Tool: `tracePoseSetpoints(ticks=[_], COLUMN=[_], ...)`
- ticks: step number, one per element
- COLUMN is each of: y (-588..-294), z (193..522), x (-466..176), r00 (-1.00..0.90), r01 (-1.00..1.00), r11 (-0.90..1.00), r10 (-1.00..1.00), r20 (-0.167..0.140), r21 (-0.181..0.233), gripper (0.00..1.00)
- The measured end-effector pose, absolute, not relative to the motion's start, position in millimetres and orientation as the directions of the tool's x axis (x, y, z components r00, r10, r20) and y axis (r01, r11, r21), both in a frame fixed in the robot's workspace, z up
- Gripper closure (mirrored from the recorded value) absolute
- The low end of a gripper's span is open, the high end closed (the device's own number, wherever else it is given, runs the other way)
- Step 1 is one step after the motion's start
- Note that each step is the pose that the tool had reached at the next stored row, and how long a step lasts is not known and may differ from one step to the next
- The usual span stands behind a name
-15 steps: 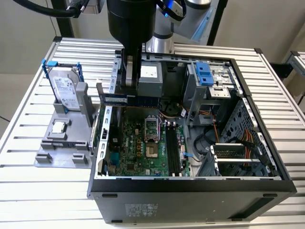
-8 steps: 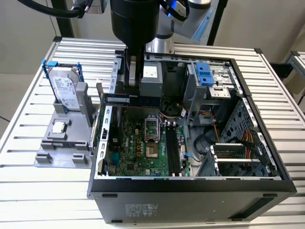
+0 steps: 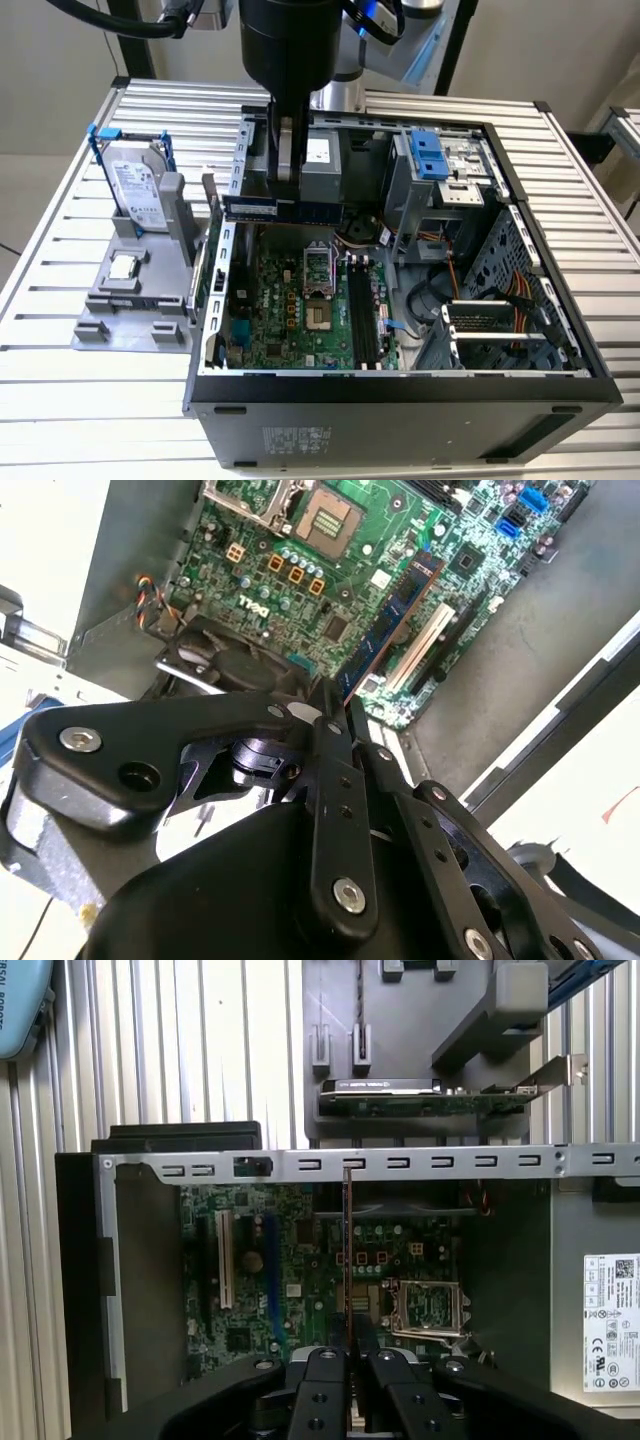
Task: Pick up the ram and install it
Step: 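Pick up the ram and move it above insertion slot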
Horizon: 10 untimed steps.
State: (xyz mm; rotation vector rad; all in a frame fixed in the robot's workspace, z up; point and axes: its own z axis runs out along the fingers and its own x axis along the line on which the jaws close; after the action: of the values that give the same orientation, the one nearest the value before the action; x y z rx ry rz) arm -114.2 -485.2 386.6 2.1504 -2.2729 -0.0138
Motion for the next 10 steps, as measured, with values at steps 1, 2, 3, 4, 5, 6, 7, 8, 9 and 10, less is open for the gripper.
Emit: tracePoseSetpoints(ticks=[1, 2, 3, 4, 5, 6, 7, 8, 9, 10], y=[-485.2, -485.2, -485.2, -485.2, -485.2, -485.2, -485.2, -485.2, -485.2, -485.2], z=[386.6, 386.6, 386.6, 386.6, 386.6, 386.6, 386.6, 386.6, 386.6, 386.6], x=[-113.5, -112.8, -112.0, -111.3, -110.6, -109.9, -109.1, -108.3, -107.6, -106.9], r00=[-0.055, -0.055, -0.055, -0.055, -0.055, -0.055, -0.055, -0.055, -0.055, -0.055], r01=[-0.998, -0.998, -0.998, -0.998, -0.998, -0.998, -0.998, -0.998, -0.998, -0.998], r11=[0.055, 0.055, 0.055, 0.055, 0.055, 0.055, 0.055, 0.055, 0.055, 0.055], r10=[-0.998, -0.998, -0.998, -0.998, -0.998, -0.998, -0.998, -0.998, -0.998, -0.998], r20=[0.003, 0.003, 0.003, 0.003, 0.003, 0.003, 0.003, 0.003, 0.003, 0.003], r21=[0.015, 0.015, 0.015, 0.015, 0.015, 0.015, 0.015, 0.015, 0.015, 0.015], gripper=[1.0, 1.0, 1.0, 1.0, 1.0, 1.0, 1.0, 1.0, 1.0, 1.0])
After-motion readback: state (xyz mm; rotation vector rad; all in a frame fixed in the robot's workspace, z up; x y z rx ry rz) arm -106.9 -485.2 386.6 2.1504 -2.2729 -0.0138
